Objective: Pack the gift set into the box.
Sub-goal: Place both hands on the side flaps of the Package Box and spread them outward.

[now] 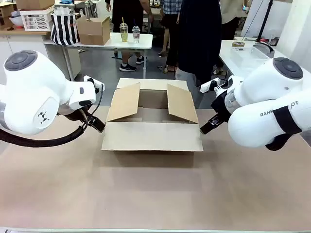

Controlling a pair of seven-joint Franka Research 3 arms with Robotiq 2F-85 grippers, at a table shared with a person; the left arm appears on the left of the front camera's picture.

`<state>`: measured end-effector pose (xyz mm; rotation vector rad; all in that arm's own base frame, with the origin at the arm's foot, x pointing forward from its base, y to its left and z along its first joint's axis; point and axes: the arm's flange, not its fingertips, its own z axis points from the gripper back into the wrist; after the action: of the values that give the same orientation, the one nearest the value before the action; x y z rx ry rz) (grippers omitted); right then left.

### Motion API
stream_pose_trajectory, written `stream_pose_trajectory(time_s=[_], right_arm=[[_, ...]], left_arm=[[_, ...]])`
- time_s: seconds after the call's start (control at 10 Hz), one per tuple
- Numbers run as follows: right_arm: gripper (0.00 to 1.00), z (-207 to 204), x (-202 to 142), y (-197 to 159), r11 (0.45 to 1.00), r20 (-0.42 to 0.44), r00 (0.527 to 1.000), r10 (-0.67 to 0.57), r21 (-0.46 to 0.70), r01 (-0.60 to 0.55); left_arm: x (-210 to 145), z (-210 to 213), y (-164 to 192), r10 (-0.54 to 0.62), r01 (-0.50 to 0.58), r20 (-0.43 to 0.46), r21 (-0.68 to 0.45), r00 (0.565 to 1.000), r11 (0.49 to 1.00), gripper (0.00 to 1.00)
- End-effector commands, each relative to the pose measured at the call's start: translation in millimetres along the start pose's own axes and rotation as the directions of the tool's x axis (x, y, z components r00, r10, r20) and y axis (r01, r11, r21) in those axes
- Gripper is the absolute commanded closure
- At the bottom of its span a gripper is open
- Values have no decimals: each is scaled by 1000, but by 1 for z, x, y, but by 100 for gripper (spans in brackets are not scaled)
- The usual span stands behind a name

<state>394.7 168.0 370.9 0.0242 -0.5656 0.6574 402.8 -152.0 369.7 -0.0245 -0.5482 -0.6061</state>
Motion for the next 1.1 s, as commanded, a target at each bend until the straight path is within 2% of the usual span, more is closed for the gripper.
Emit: stream_pose_trajectory(time_s=[0.0, 1.0], right_arm=[[0, 0, 0, 0, 1000, 1, 1000, 0, 0, 0], [0, 0, 0, 0, 1000, 1, 1000, 0, 0, 0]], left_arm=[[0, 0, 0, 0, 0, 2, 1, 1000, 1000, 0], [0, 0, 0, 0, 0, 2, 1, 1000, 1000, 0]])
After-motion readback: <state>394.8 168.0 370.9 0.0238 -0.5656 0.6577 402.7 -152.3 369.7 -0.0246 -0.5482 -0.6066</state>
